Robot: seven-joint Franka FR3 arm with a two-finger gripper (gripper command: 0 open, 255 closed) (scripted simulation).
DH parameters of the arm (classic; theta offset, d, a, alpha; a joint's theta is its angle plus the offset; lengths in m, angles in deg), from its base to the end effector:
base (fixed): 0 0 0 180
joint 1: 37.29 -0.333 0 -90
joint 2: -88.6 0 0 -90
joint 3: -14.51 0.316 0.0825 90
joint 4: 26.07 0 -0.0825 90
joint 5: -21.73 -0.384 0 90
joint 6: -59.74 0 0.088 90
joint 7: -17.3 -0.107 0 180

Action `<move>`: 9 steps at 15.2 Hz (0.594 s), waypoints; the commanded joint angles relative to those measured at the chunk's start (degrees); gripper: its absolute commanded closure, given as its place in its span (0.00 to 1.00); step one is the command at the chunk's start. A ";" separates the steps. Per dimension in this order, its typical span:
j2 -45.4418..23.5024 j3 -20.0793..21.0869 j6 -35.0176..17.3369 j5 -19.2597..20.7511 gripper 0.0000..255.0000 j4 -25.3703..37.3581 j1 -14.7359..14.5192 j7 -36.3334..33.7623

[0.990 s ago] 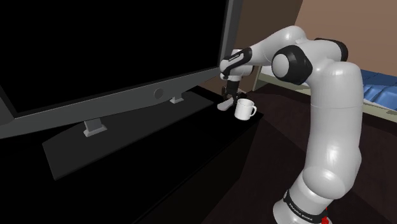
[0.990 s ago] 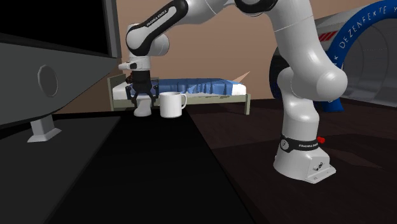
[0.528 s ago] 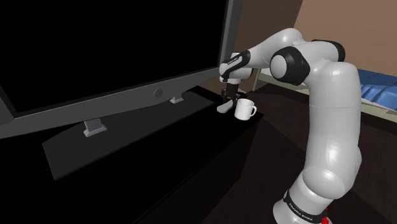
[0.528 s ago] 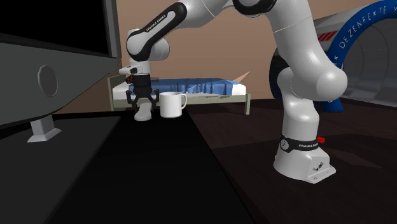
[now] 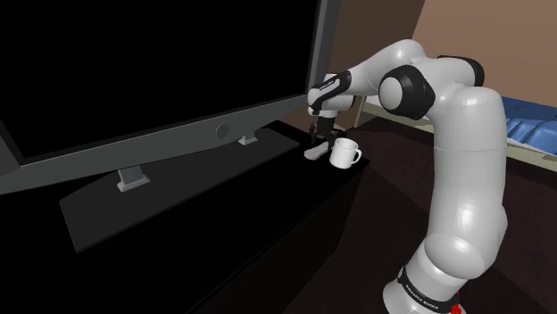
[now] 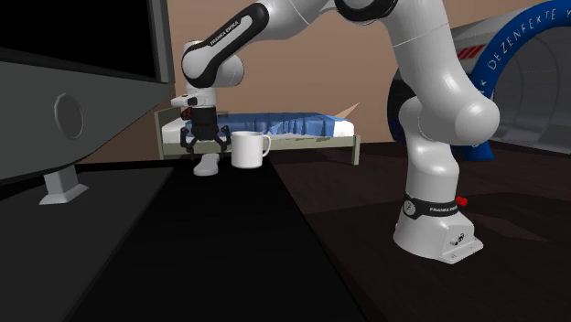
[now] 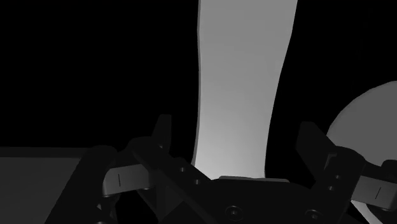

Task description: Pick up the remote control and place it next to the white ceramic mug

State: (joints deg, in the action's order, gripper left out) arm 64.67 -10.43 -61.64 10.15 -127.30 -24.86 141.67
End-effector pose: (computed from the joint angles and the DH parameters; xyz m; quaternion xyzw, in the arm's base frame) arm 0.5329 -0.3658 0.3438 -0.7512 -0.6600 0.0023 0.0104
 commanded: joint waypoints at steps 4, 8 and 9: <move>2.28 -0.65 4.86 1.33 0.00 2.74 -0.31 -0.85; 2.79 -0.79 6.17 1.63 0.00 3.59 -0.37 -1.04; 2.79 -0.79 6.17 1.63 0.00 3.59 -0.37 -1.04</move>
State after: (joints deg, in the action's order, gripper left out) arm 67.48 -11.21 -55.59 11.77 -123.81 -25.25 140.62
